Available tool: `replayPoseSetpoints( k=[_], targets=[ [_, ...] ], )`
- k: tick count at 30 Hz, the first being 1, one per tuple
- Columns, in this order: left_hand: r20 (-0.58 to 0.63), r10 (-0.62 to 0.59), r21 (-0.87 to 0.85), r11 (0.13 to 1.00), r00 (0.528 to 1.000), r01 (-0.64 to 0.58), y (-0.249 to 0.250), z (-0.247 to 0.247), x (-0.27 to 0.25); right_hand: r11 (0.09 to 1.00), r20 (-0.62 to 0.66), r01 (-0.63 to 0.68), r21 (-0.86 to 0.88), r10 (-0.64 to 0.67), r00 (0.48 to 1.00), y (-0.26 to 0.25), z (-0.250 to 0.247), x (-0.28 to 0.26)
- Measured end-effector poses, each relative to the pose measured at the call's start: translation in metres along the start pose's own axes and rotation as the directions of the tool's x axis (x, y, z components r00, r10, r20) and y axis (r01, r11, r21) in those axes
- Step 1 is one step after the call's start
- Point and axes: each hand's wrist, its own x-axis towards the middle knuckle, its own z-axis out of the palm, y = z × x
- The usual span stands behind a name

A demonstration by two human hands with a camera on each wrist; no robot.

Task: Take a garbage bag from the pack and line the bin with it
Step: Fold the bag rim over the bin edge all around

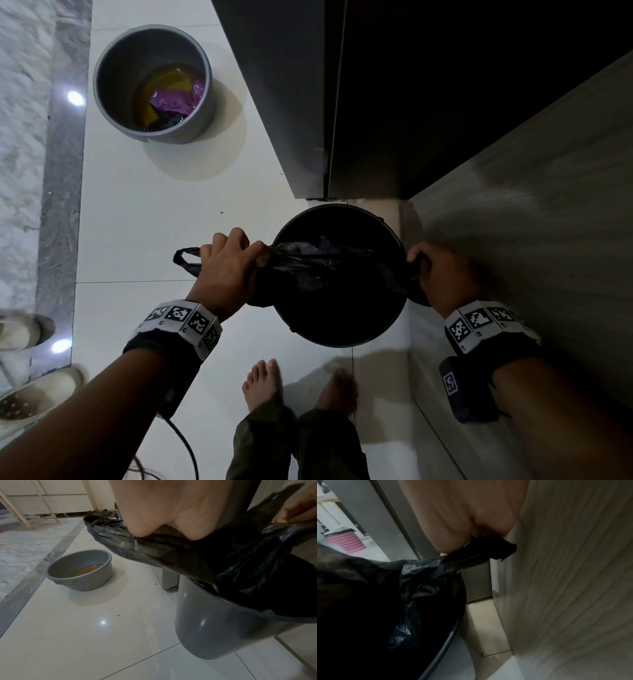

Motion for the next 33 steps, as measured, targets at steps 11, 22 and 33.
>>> replayPoseSetpoints(
  k=[11,22,33],
  targets=[
    [0.017,0.079,0.042,0.996,0.997,-0.080,-0.004,-0.004,0.035,0.975,0.075,-0.072,-0.210,0.090,0.993,-0.028,-0.003,0.028],
    [0.112,-0.004,0.033,0.999,0.994,0.000,-0.008,0.005,0.064,0.987,0.114,-0.103,-0.127,0.117,0.987,-0.021,0.004,0.056],
    [0.062,-0.090,0.055,0.995,0.994,0.087,-0.002,0.015,0.076,0.999,-0.095,-0.016,-0.042,0.012,0.995,-0.005,0.007,0.070]
  ],
)
